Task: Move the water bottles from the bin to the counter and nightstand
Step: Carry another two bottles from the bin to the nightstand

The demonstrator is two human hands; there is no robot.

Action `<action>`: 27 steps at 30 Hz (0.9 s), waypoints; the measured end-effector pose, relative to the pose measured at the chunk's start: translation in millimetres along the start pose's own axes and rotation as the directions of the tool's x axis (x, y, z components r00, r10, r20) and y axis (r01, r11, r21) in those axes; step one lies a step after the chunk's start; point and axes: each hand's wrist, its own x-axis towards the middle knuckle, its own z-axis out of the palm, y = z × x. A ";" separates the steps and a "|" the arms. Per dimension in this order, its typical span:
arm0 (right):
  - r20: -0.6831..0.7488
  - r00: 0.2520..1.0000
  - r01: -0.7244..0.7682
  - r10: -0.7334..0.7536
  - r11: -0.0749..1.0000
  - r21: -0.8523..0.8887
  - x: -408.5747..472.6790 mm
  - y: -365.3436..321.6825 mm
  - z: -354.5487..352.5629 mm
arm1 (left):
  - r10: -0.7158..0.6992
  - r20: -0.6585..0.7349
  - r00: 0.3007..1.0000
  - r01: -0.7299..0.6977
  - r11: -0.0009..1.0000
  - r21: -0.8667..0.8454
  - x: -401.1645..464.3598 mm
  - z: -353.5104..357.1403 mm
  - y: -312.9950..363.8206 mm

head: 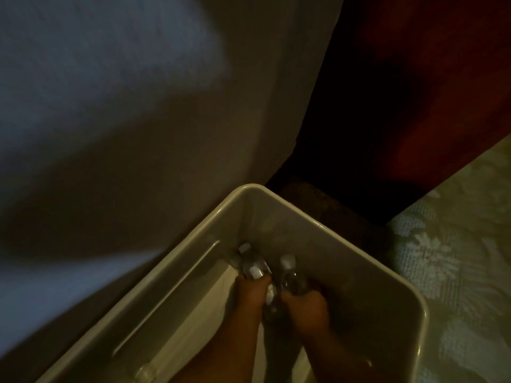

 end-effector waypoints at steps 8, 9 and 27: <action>0.315 0.938 -0.010 -0.147 0.894 0.447 -53.6 -46.4 -32.6 | -0.014 0.305 0.952 0.108 0.951 -0.291 -77.0 -83.4 8.4; 0.338 0.929 -0.027 -0.148 0.886 0.463 -68.5 -54.4 -45.2 | -0.007 0.325 0.946 0.110 0.948 -0.300 -98.1 -89.7 20.4; -0.226 0.869 0.426 -0.440 0.434 0.794 -380.4 -236.9 -598.5 | 0.433 0.677 0.595 -0.492 0.862 -0.120 -631.6 89.1 446.3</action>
